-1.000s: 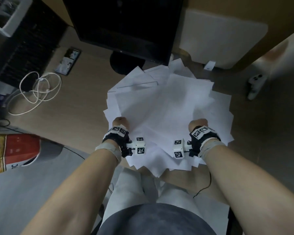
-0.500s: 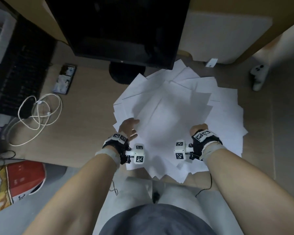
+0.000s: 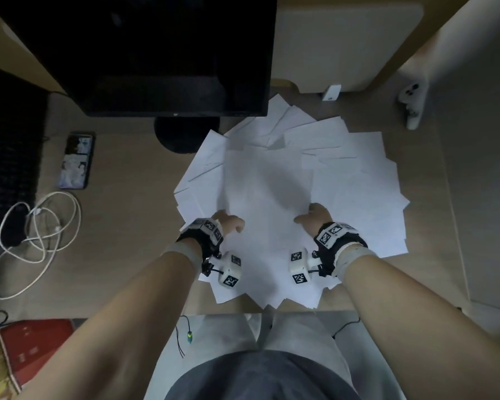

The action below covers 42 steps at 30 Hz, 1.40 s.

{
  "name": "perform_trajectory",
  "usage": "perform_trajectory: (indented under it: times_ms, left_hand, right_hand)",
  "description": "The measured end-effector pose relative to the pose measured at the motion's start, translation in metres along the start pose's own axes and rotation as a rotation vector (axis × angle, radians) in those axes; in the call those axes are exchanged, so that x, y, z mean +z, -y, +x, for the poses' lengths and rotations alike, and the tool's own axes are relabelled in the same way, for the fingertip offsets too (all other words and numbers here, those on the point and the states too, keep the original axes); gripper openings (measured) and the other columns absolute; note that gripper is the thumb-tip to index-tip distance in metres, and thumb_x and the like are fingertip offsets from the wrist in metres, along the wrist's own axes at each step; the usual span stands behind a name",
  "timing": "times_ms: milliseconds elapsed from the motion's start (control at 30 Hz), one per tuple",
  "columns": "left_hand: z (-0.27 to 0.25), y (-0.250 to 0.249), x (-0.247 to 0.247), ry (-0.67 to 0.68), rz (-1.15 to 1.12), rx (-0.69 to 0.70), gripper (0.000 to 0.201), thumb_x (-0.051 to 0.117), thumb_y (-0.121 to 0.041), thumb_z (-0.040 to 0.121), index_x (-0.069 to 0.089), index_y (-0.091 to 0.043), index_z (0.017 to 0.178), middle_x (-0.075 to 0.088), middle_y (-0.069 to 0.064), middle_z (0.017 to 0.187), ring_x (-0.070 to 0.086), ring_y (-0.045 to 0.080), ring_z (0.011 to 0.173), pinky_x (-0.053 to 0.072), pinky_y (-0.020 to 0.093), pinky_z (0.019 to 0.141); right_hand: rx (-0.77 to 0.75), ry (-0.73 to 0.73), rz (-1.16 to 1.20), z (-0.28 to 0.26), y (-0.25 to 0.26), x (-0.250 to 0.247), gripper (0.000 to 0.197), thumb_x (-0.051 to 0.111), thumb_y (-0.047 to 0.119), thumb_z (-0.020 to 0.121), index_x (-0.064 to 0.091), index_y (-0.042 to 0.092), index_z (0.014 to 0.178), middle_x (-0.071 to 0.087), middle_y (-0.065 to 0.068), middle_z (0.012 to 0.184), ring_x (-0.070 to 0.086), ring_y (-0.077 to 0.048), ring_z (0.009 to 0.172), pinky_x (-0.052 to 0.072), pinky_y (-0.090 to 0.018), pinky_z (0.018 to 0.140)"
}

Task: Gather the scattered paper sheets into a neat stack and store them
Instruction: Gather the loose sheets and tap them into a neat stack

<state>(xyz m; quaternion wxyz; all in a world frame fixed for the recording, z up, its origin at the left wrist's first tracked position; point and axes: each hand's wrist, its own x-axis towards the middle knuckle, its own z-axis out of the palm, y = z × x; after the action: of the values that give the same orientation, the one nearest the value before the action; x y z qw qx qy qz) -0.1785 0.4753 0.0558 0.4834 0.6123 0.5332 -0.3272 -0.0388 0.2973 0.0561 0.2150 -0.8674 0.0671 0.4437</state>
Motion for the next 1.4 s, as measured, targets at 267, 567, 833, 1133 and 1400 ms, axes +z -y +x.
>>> perform_trajectory:
  times_ms: [267, 567, 833, 1133, 1400]
  left_hand:
    - [-0.006, -0.017, 0.024, -0.176, -0.124, 0.094, 0.095, 0.072, -0.041, 0.059, 0.039, -0.018, 0.145, 0.045, 0.010, 0.141, 0.049, 0.035, 0.124, 0.045, 0.042, 0.100]
    - [-0.020, -0.049, 0.061, -0.205, -0.150, 0.036, 0.090, 0.071, -0.029, 0.076, 0.022, -0.018, 0.150, 0.032, 0.014, 0.151, 0.040, 0.036, 0.133, 0.038, 0.046, 0.108]
    - [-0.042, -0.058, 0.078, -0.193, -0.329, -0.003, 0.044, 0.071, -0.024, 0.074, 0.057, -0.002, 0.110, 0.058, 0.013, 0.089, 0.056, 0.029, 0.087, 0.042, 0.029, 0.072]
    - [-0.112, -0.113, 0.045, -0.612, -0.776, 0.348, 0.023, 0.047, 0.011, 0.074, 0.046, -0.007, 0.059, 0.045, 0.005, 0.058, 0.040, 0.020, 0.054, 0.033, 0.022, 0.046]
    - [-0.121, -0.094, 0.032, -0.639, -0.838, 0.323, 0.044, 0.051, 0.011, 0.076, 0.046, 0.026, 0.116, 0.057, 0.037, 0.116, 0.056, 0.045, 0.111, 0.046, 0.047, 0.091]
  right_hand:
    - [0.235, -0.069, -0.010, 0.007, -0.006, -0.024, 0.076, 0.067, 0.044, 0.075, 0.036, 0.001, 0.128, 0.058, -0.015, 0.113, 0.061, -0.030, 0.094, 0.043, -0.034, 0.068]
    - [0.036, 0.087, 0.139, 0.023, -0.027, -0.044, 0.056, 0.069, 0.022, 0.083, 0.045, -0.004, 0.127, 0.059, -0.017, 0.122, 0.055, -0.029, 0.092, 0.046, -0.033, 0.079]
    - [-0.207, 0.054, 0.208, 0.017, -0.037, -0.087, 0.019, 0.048, -0.005, 0.085, 0.061, 0.006, 0.093, 0.058, -0.007, 0.089, 0.052, -0.022, 0.084, 0.041, -0.026, 0.070]
    - [-0.605, 0.047, 0.386, -0.039, 0.038, -0.145, 0.021, 0.053, -0.014, 0.077, 0.052, 0.008, 0.075, 0.051, -0.001, 0.072, 0.048, -0.011, 0.062, 0.041, -0.012, 0.049]
    - [-0.584, 0.060, 0.479, -0.040, 0.043, -0.119, 0.024, 0.057, -0.014, 0.075, 0.051, 0.009, 0.069, 0.048, -0.004, 0.067, 0.048, -0.018, 0.064, 0.041, -0.020, 0.058]
